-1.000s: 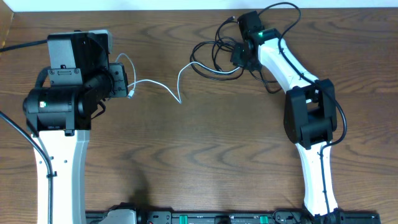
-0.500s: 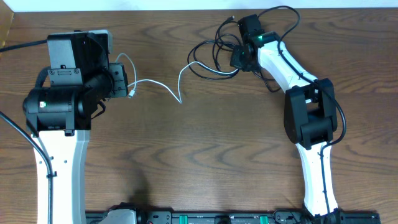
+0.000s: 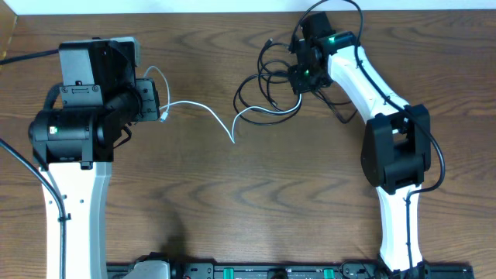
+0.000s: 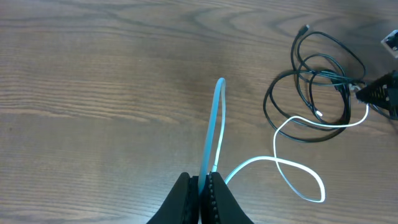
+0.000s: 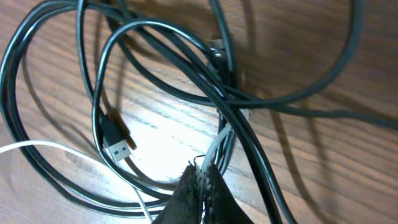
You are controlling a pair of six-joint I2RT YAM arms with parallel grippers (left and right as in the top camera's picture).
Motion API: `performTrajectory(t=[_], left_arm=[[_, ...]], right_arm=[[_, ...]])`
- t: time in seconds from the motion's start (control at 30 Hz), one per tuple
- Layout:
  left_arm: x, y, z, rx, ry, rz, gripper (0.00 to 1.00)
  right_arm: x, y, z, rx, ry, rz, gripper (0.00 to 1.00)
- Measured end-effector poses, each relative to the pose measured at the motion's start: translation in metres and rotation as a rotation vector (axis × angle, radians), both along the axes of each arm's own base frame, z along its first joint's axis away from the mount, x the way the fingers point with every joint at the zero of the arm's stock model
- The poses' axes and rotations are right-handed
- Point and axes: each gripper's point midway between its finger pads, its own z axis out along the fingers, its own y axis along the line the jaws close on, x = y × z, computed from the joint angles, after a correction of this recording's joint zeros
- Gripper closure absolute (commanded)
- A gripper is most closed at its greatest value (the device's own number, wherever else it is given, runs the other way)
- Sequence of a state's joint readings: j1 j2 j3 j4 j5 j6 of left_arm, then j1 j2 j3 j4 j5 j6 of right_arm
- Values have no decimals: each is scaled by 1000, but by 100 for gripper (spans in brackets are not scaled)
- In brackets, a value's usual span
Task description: Untangle cables
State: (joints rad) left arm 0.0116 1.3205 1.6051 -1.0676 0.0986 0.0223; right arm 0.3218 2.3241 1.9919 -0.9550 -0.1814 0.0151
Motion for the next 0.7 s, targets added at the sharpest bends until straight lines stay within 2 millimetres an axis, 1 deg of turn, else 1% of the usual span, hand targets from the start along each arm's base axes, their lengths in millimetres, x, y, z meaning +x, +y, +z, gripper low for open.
performTrajectory(t=[0.07, 0.13, 0.17, 0.23, 0.27, 0.3, 0.33, 0.37, 0.4, 0.43, 0.5, 0.53, 0.6, 0.7], left_arm=[[0, 0, 0, 0, 0, 0, 93], [0, 0, 0, 0, 0, 0, 92], [0, 0, 0, 0, 0, 0, 93], [0, 0, 0, 0, -2, 0, 93], [0, 0, 0, 0, -2, 0, 92], [1, 0, 1, 0, -5, 0, 92], [2, 0, 2, 0, -10, 0, 93], [3, 0, 2, 0, -14, 0, 93], [3, 0, 3, 0, -16, 0, 93], [3, 0, 3, 0, -17, 0, 92], [5, -1, 4, -4, -26, -4, 93], [7, -3, 6, -13, -39, -12, 93], [13, -10, 12, -44, -72, -40, 93], [20, -27, 23, -129, -123, -93, 92]], right_arm=[[-5, 6, 0, 17, 10, 38, 99], [-15, 16, 2, 71, 51, 63, 99], [-24, 22, 3, 113, 89, 81, 99], [-32, 32, 12, 174, 111, 114, 99], [-33, 33, 16, 186, 107, 124, 99], [-35, 37, 27, 215, 93, 147, 99], [-36, 41, 46, 247, 60, 178, 99], [-37, 46, 80, 287, -17, 222, 99], [-36, 48, 99, 302, -62, 241, 99], [-37, 50, 132, 328, -147, 269, 99], [-41, 49, 184, 355, -274, 297, 99], [-45, 48, 201, 363, -308, 306, 99], [-50, 50, 215, 386, -328, 319, 99], [-57, 59, 214, 441, -304, 363, 99]])
